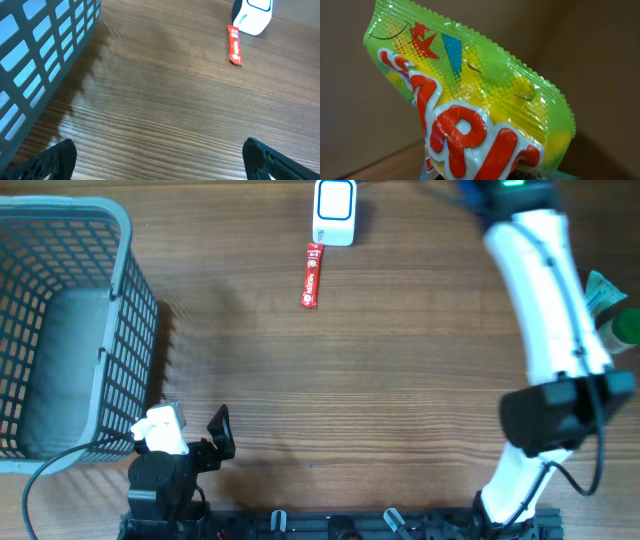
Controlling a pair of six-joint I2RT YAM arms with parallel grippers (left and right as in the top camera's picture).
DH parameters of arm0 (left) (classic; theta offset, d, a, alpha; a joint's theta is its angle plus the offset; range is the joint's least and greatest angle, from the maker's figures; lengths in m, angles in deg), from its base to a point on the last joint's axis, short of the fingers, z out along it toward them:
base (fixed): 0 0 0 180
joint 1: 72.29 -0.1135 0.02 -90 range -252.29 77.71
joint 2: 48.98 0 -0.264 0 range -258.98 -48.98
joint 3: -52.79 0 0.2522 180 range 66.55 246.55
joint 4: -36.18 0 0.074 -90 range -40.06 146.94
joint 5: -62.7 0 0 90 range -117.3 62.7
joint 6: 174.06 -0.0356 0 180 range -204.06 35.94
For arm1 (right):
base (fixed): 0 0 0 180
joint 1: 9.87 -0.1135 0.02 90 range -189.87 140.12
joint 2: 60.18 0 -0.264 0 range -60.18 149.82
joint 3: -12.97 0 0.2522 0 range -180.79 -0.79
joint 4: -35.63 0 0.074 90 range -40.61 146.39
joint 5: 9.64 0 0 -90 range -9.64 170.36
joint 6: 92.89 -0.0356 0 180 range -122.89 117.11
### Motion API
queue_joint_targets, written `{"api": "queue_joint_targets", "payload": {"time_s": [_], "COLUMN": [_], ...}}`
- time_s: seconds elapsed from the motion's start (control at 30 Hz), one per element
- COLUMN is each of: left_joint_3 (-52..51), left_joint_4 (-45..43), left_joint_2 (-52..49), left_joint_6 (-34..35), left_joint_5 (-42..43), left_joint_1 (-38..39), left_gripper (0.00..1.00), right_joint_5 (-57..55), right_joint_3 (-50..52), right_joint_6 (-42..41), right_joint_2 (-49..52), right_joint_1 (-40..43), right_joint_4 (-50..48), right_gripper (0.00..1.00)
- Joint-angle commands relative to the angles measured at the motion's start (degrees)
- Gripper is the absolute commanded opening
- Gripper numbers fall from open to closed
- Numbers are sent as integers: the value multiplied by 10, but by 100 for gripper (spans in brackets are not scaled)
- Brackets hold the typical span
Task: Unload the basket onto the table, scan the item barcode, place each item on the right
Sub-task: 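Place the Haribo bag at the right side of the table, then grasp the red Nescafe stick with the right gripper and lift it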
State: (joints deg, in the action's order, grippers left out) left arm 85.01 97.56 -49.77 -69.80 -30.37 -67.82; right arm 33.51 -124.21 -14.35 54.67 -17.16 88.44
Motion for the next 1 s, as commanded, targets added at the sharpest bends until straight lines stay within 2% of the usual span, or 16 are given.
{"api": "queue_joint_targets", "payload": {"time_s": [0.0, 0.07, 0.2, 0.23, 0.27, 0.3, 0.4, 0.5, 0.57, 0.6, 0.67, 0.73, 0.8, 0.97], "left_joint_3": [-2, -2, -2, -2, -2, -2, -2, -2, -2, -2, -2, -2, -2, -2], "left_joint_4": [-2, -2, -2, -2, -2, -2, -2, -2, -2, -2, -2, -2, -2, -2], "left_joint_2": [4, 4, 4, 4, 4, 4, 4, 4, 4, 4, 4, 4, 4, 4], "left_joint_6": [-3, -3, -3, -3, -3, -3, -3, -3, -3, -3, -3, -3, -3, -3], "left_joint_5": [0, 0, 0, 0, 0, 0, 0, 0, 0, 0, 0, 0, 0, 0], "left_joint_1": [-2, -2, -2, -2, -2, -2, -2, -2, -2, -2, -2, -2, -2, -2], "left_gripper": [100, 100, 100, 100, 100, 100, 100, 100, 100, 100, 100, 100, 100, 100], "right_joint_5": [90, 195, 278, 295, 302, 300, 327, 531, 649, 659, 586, 574, 550, 312], "right_joint_3": [14, 40, 51, 49, 38, 18, -9, -9, -9, -4, 21, 36, 43, 43], "right_joint_6": [-75, -82, -83, -83, -81, -79, -82, -82, -80, -80, -73, 13, 39, -56], "right_joint_2": [72, 128, 198, 196, 187, 174, 98, 10, 3, 5, 21, 62, 117, 247], "right_joint_1": [125, 200, 263, 268, 268, 268, 259, 213, 172, 130, 31, -80, -159, -267], "right_joint_4": [105, 116, 117, 111, 111, 118, 132, 136, 155, 173, 178, 158, 110, -16], "right_gripper": [5, 6, 8, 27, 82, 100, 100, 100, 100, 100, 100, 100, 100, 100]}}
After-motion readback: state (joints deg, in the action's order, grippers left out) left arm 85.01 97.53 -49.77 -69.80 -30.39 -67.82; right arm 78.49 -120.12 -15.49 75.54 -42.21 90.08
